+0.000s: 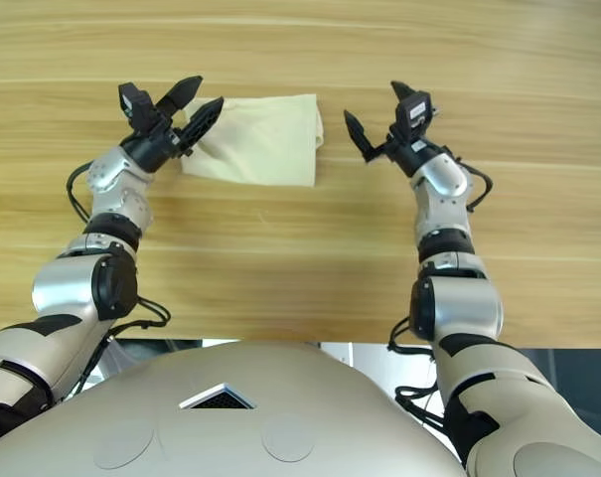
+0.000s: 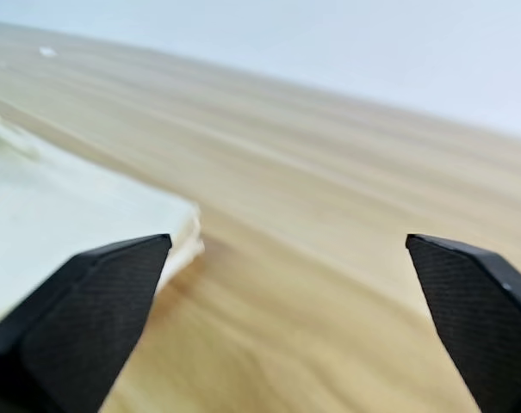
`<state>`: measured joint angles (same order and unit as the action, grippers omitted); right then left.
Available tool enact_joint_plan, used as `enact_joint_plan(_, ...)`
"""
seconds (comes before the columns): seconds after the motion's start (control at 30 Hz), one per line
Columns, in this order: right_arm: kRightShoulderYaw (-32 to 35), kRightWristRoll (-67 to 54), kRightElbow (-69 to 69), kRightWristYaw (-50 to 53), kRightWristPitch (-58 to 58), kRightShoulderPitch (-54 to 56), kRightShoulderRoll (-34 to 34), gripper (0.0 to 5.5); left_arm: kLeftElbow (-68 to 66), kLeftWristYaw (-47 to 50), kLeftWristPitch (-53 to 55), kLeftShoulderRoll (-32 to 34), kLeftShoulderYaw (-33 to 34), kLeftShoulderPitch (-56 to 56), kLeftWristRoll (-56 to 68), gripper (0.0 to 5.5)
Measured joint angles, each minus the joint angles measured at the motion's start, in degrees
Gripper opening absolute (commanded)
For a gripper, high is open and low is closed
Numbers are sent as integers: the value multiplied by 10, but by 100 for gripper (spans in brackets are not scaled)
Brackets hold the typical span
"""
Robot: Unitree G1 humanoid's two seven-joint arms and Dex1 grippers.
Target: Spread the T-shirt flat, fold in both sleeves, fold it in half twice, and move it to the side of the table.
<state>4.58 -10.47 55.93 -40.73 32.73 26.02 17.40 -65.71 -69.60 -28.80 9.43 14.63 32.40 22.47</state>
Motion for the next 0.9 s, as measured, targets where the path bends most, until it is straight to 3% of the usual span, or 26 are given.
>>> enact_joint_plan(0.17, -12, 5, -100, -8, 51, -38, -16, 505, 89, -117, 47, -10, 65, -20, 117, 180)
enact_joint_plan(0.3, -50, 77, -157, 40, 66, -53, -24, 441, 172, -152, -20, -23, 40, -74, 102, 122)
enact_joint_plan(0.57, -143, 290, -153, 190, 53, -8, -18, 310, 176, -74, -209, -32, -25, -95, -11, 5)
enact_joint_plan(0.9, -234, 426, -132, 277, 12, 70, -10, 131, 119, 26, -288, -20, -71, -90, -87, 0)
